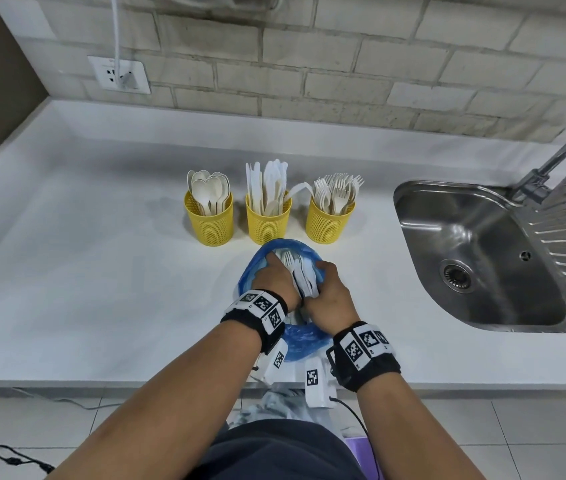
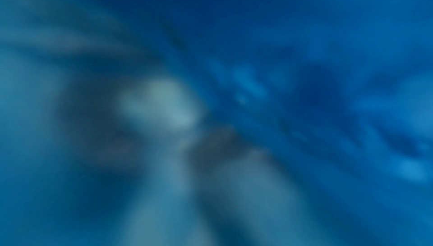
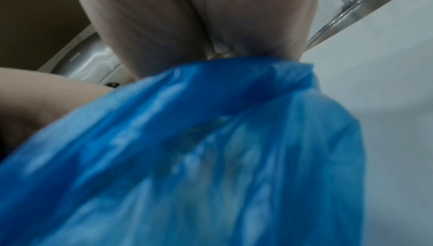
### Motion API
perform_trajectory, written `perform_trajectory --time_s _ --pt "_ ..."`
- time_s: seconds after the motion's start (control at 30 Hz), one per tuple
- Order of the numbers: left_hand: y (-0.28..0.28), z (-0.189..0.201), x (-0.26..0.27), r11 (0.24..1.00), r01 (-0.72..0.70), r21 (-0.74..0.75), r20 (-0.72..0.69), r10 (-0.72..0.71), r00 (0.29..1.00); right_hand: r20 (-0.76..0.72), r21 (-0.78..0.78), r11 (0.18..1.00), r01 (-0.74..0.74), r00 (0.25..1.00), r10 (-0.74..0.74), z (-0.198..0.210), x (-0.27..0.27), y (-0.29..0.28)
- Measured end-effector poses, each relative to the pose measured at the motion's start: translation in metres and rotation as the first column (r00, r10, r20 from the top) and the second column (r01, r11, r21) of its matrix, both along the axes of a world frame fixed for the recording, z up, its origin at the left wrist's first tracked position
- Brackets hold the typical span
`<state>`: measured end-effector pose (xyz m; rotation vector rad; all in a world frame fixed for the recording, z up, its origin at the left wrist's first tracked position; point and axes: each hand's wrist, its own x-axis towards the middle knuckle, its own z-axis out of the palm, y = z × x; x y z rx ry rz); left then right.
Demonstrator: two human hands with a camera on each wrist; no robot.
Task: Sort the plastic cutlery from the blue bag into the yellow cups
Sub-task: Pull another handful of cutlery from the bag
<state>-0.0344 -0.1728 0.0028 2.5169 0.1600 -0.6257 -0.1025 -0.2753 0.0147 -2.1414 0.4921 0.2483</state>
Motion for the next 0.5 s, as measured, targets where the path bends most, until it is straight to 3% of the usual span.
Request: perform_trajectory --time_s 0.33,0.5 --pt "0.014 0.009 -0.003 0.998 0.041 0.049 0.021 -0.042 0.999 -0.024 0.13 0.987 0.096 0.995 -0.094 -0.013 0.003 0.012" --pt "0.022 0.007 -0.004 0.999 0.038 -0.008 -0.003 -0.038 0.999 -0.02 0.197 0.971 0.137 0.991 -0.135 -0.019 0.006 0.02"
